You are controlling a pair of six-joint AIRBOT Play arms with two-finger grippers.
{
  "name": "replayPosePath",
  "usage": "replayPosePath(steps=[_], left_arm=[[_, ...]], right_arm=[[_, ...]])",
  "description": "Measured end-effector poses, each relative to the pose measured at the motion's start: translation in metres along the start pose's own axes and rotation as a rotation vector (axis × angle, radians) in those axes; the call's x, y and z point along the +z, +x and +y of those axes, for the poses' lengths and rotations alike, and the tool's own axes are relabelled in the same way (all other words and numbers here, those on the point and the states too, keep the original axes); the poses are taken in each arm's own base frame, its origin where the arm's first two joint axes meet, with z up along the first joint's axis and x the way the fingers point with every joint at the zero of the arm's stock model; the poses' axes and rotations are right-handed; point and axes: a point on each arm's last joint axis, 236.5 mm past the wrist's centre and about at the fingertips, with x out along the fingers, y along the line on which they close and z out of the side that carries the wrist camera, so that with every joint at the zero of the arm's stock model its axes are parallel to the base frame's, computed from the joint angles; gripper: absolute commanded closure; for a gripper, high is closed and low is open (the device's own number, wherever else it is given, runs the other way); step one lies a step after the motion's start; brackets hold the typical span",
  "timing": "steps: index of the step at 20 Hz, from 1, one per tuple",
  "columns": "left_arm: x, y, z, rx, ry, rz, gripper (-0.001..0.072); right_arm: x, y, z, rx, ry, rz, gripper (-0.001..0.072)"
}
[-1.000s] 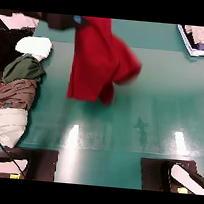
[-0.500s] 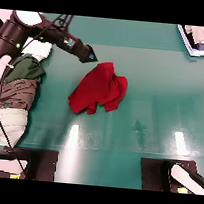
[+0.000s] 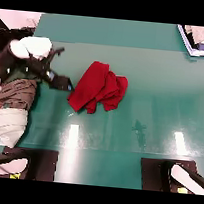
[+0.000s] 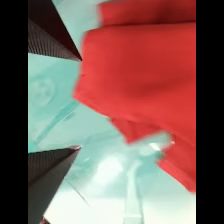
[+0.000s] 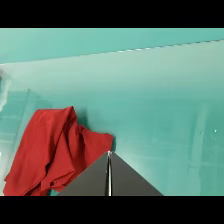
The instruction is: Fold the shirts.
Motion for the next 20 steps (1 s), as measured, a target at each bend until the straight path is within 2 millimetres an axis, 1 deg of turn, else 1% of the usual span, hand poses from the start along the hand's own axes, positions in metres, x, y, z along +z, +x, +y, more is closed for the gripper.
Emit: replayPosePath(steps=[2,4,6,8,10,14,16,17,18,19,20], left_arm=[[-0.032,0.017,0.004,-0.018,-0.067,0.002,0.0092],[-0.059,0.034,0.005,-0.05,-0.141,-0.003,0.0091],[-0.076,0.051,0.006,-0.088,-0.222,-0.022,0.0091],[-0.079,0.063,0.005,-0.131,-0.283,-0.074,0.0091],[-0.075,0.069,0.007,-0.151,-0.322,-0.131,0.0091],[-0.054,0.07,0.017,-0.155,-0.388,-0.261,0.0092],[-0.048,0.072,0.018,-0.154,-0.401,-0.293,0.0093],[-0.046,0.074,0.017,-0.153,-0.405,-0.3,0.0164],[-0.044,0.076,0.017,-0.156,-0.414,-0.309,0.0427],[-0.041,0.077,0.017,-0.156,-0.419,-0.319,0.067],[-0.037,0.076,0.017,-0.157,-0.42,-0.332,0.0685]], right_arm=[[0.0,0.0,0.0,0.0,0.0,0.001,0.069],[0.0,0.0,0.0,0.0,0.0,0.001,0.0691],[0.0,0.0,0.0,0.0,0.0,0.001,0.069],[0.0,0.0,0.0,0.0,0.0,0.001,0.069],[0.0,0.0,0.0,0.0,0.0,0.001,0.0691],[0.0,0.0,0.0,0.0,0.0,0.001,0.069],[0.0,0.0,0.0,0.0,0.0,0.001,0.069],[0.0,0.0,0.0,0.0,0.0,0.001,0.069],[0.0,0.0,0.0,0.0,0.0,0.001,0.0691],[0.0,0.0,0.0,0.0,0.0,0.002,0.069],[-0.003,0.001,-0.001,0.001,0.003,0.012,0.0691]])
